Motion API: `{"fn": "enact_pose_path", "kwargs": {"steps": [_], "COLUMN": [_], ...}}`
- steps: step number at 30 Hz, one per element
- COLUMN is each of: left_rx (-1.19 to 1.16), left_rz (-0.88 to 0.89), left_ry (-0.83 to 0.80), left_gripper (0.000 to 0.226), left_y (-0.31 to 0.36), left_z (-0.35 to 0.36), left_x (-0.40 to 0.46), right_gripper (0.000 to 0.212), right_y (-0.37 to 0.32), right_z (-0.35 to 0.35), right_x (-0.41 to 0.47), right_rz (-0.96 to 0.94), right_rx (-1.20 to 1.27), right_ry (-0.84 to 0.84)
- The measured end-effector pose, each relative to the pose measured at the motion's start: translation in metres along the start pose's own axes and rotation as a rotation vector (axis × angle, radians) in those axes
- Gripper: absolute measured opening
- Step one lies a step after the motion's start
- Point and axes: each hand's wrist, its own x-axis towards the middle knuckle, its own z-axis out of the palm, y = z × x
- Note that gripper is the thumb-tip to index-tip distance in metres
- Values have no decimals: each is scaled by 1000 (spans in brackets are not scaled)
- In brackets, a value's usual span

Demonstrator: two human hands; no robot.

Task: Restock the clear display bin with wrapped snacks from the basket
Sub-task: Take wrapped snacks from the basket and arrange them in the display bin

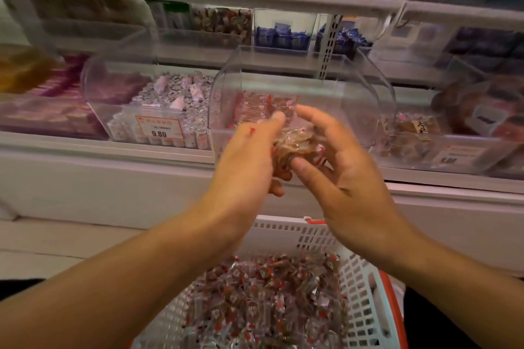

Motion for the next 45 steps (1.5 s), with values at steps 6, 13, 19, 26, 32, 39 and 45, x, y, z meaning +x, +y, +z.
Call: {"fn": "enact_pose_path", "kwargs": {"steps": [6, 13, 19, 26, 32, 39, 45], "left_rx": [183, 416, 1137, 1611, 1646, 1620, 1594], "left_rz": [219, 292, 716, 807, 835, 854, 874], "left_ry": [49, -17, 38, -112, -120, -121, -122], "left_gripper": [11, 29, 36, 42, 39, 40, 41], "left_y": [-8, 22, 38, 27, 21, 16, 12], "left_z": [6, -8, -52, -71, -72, -74, -72], "left_x": [4, 31, 65, 76, 81, 84, 82], "right_gripper": [63, 42, 41, 46, 40, 69, 19], "right_y": [-1, -34, 4, 74, 88, 88, 100], "right_z": [-1, -40, -52, -18, 5, 11, 9], "right_x": [4, 54, 142, 182, 186, 190, 195], "right_rz": [3, 22, 251, 604, 587, 655, 859], "right_rx": [-159, -310, -536, -722, -724, -873, -380], "right_ry": [-16, -183, -120, -299, -259, -239, -261]}}
